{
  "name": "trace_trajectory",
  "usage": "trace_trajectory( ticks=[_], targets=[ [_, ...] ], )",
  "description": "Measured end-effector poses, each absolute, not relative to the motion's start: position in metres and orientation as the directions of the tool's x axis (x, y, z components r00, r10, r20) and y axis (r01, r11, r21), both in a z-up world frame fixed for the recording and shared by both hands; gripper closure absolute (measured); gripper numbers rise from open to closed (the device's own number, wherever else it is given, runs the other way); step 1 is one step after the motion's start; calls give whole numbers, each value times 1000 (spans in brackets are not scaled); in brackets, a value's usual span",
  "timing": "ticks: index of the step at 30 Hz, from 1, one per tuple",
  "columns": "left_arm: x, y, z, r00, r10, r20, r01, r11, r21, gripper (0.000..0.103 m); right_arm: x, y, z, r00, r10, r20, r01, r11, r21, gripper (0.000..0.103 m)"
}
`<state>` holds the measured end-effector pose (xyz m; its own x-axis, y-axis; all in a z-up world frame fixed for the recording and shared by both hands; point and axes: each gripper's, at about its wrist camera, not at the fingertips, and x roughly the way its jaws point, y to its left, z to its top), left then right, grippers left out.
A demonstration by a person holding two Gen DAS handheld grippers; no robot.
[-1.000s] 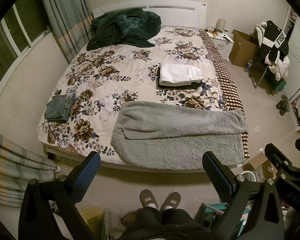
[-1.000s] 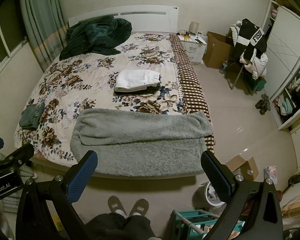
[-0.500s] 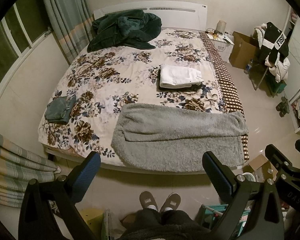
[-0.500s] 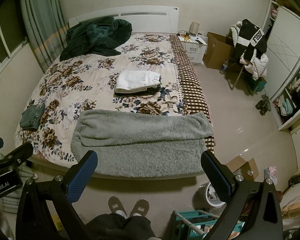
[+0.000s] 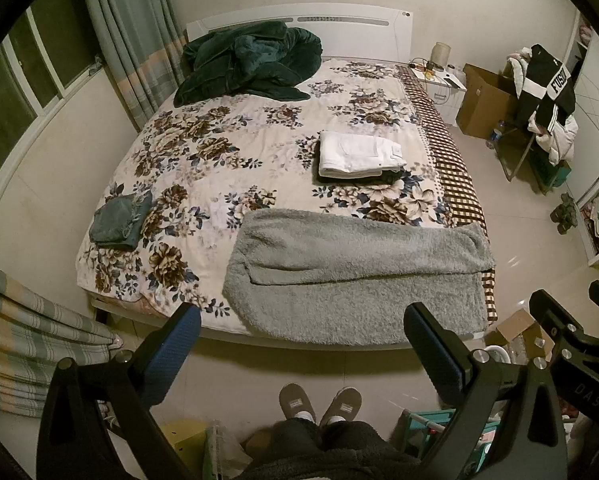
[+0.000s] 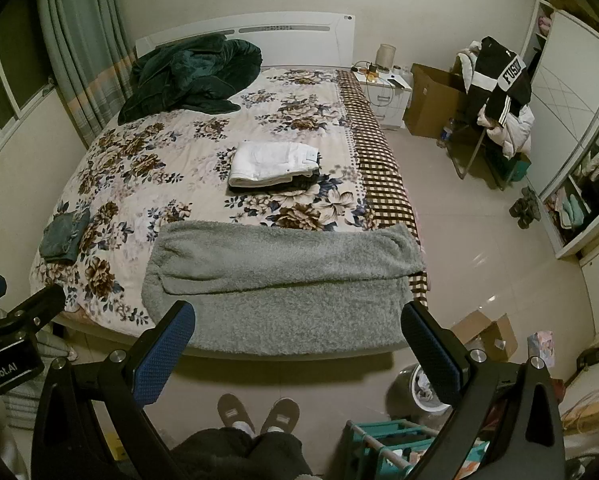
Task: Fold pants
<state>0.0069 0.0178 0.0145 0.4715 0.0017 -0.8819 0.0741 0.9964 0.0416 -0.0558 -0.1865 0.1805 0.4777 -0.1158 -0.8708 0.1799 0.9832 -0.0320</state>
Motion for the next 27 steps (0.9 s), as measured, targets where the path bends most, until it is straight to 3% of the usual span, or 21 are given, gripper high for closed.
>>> trace_trajectory(
  ticks=[27],
  targets=[
    [5, 18, 14, 476, 2, -880, 74, 996, 42, 0, -55, -186, 185, 476, -108, -873, 179, 983, -24, 0]
  ],
)
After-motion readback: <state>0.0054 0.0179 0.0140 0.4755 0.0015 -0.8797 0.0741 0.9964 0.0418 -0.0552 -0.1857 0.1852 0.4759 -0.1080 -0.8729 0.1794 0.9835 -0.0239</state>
